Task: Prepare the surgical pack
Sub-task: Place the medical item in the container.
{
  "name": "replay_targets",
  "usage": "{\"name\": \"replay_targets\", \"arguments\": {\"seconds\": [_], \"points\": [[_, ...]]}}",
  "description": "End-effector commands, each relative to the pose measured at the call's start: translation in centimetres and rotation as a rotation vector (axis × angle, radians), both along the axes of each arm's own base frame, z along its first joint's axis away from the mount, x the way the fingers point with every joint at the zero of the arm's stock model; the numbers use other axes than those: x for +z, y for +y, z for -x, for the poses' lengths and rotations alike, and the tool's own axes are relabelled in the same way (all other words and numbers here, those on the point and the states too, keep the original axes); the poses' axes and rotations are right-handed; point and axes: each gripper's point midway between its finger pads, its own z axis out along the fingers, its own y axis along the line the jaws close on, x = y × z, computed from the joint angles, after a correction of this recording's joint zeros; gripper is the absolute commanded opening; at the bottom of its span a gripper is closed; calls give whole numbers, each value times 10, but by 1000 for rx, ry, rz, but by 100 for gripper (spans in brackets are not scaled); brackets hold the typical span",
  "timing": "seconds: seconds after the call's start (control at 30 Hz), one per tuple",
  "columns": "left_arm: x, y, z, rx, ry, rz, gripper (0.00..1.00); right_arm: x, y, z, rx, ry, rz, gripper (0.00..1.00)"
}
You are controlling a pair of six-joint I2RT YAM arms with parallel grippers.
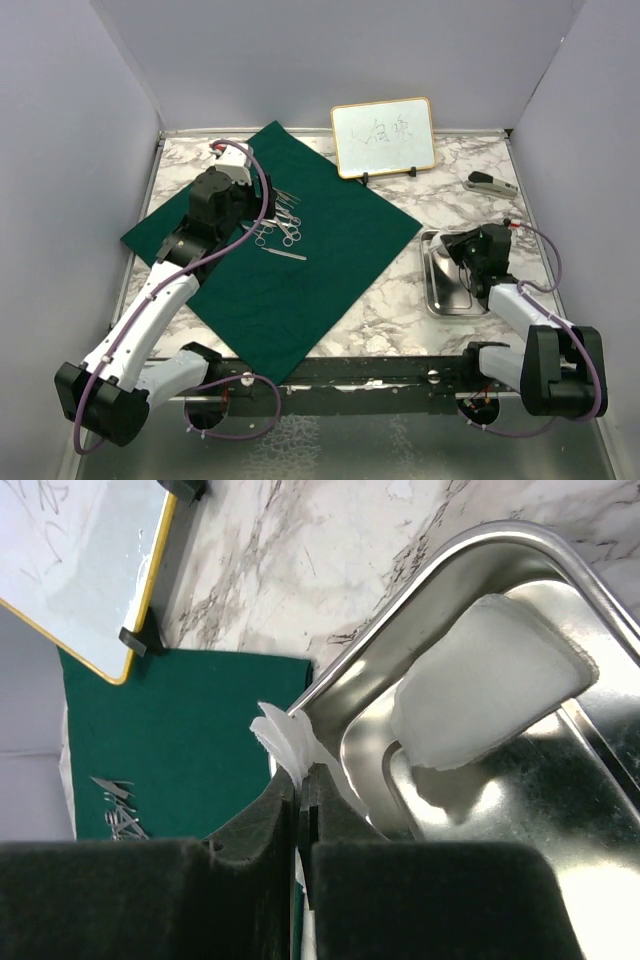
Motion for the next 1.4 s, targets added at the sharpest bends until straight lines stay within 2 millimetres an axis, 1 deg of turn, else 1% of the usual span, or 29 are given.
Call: {"name": "replay_targets", "arguments": {"seconds": [0.0, 0.07, 0.23, 0.43, 0.53, 0.77, 0.9, 0.93, 1.0, 1.07, 1.2, 1.3, 1.37], "points": [[3, -11, 1, -55, -16, 19, 75, 15, -10, -9, -80, -79, -19, 1], [1, -13, 0, -60, -8, 19, 75, 6, -12, -6, -97, -51, -28, 1], [0, -12, 0, -57, -7, 14, 75, -10, -13, -4, -110, -15, -37, 1], [-1, -12, 0, -58, -7, 13, 75, -34, -26, 7, -176, 97, 4, 1], [0, -12, 1, -62, -10, 13, 75, -37, -33, 14, -201, 105, 41, 1], [0, -12, 1, -61, -10, 11, 75, -41, -39, 26, -201, 112, 93, 1], [0, -12, 1, -60, -8, 11, 75, -40, -39, 27, -192, 107, 109, 1], [0, -12, 1, -61, -9, 12, 75, -36, -37, 25, -163, 85, 118, 1], [0, -12, 1, -62, -9, 12, 75, -21, -24, 14, -45, -1, 154, 1], [0, -13, 1, -64, -9, 11, 75, -12, -18, 9, 21, -38, 187, 1], [0, -14, 1, -71, -10, 14, 75, 6, -18, 6, 59, -127, 261, 1], [-1, -15, 2, -79, -6, 16, 75, 12, -20, 3, 40, -148, 258, 1], [-1, -15, 2, -80, -7, 16, 75, 16, -16, -2, 50, -167, 233, 1]]}}
